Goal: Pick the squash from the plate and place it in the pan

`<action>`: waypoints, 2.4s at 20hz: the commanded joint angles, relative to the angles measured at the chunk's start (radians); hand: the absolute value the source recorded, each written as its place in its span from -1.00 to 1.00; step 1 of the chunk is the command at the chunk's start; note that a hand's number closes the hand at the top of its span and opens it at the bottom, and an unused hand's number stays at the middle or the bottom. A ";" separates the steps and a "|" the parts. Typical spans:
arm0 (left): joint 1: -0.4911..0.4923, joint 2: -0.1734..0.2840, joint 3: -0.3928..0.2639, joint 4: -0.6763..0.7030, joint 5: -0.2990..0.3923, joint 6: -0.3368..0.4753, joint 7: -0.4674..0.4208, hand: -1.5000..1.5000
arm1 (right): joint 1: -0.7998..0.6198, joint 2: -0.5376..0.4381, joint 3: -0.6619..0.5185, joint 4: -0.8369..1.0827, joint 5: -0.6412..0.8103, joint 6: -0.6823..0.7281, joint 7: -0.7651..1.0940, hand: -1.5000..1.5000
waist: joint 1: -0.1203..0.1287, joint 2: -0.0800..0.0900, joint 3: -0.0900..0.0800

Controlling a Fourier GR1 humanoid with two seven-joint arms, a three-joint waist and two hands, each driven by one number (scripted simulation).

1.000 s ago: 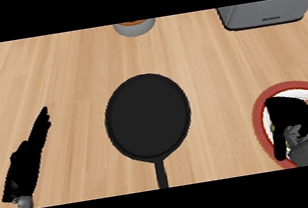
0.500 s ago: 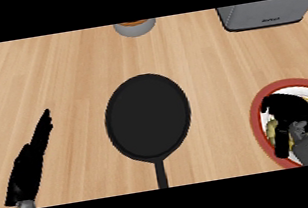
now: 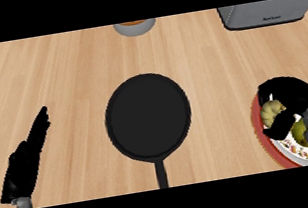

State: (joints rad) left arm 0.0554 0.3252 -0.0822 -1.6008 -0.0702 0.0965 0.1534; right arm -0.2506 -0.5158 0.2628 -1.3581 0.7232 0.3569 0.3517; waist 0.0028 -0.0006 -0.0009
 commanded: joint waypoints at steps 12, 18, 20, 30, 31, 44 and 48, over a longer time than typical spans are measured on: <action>-0.017 -0.056 -0.032 0.024 -0.061 0.029 0.003 0.00 | -0.204 0.112 -0.046 -0.238 0.073 -0.333 -0.209 1.00 | 0.002 0.001 0.001; 0.021 -0.009 0.020 0.001 -0.026 -0.033 -0.038 0.00 | -0.324 0.310 0.028 -0.128 0.074 -0.305 -0.143 1.00 | 0.016 0.003 0.001; 0.000 -0.042 0.005 0.031 -0.035 -0.021 -0.035 0.00 | -0.403 0.372 0.023 -0.091 0.062 -0.281 -0.103 1.00 | 0.014 0.003 0.000; -0.032 -0.043 0.019 0.055 -0.038 -0.053 -0.038 0.00 | -0.584 0.514 0.148 0.427 -0.043 -0.520 -0.130 1.00 | 0.037 0.011 0.001; -0.050 -0.061 0.003 0.003 -0.054 -0.034 0.028 0.00 | -0.607 0.514 0.137 0.475 -0.060 -0.511 -0.163 1.00 | 0.031 0.008 0.001; -0.094 -0.075 -0.032 0.038 -0.076 -0.057 -0.011 0.00 | -0.628 0.516 0.259 0.712 -0.521 -0.469 -0.081 -1.00 | 0.137 0.032 0.003; -0.099 -0.082 -0.045 0.036 -0.077 -0.068 -0.021 0.00 | -0.593 0.516 0.277 0.659 -0.672 -0.589 -0.196 -1.00 | 0.127 0.028 0.003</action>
State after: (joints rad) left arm -0.0323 0.2545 -0.1097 -1.5638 -0.1380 0.0316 0.1401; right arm -0.8707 -0.0004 0.5205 -0.6773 0.1867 -0.1566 0.2070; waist 0.1206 0.0274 0.0017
